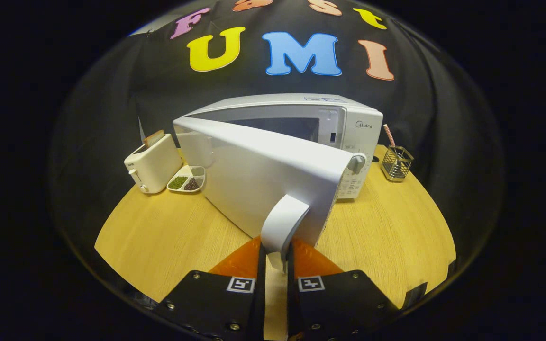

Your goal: Open the microwave, put the food inside, and close the microwave door.

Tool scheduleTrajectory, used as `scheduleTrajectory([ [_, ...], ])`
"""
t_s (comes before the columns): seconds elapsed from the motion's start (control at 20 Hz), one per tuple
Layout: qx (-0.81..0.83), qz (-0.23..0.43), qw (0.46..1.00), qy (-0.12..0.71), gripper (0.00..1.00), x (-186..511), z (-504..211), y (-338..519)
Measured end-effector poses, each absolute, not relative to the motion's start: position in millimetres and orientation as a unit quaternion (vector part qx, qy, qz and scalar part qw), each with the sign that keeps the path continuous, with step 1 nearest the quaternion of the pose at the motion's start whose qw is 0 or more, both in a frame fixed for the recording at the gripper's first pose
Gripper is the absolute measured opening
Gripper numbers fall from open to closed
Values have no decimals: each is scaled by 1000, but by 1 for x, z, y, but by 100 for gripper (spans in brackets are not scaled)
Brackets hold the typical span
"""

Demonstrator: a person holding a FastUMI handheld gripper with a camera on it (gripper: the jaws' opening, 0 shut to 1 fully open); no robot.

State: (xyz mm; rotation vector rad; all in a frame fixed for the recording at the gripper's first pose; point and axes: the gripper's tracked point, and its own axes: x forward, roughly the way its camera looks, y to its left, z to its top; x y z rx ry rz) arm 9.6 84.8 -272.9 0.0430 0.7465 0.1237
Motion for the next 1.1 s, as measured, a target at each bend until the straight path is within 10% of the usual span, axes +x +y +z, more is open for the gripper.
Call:
scheduleTrajectory([
  [1.1, 39, 107, 905, 410, 21, -82, -275, 196],
])
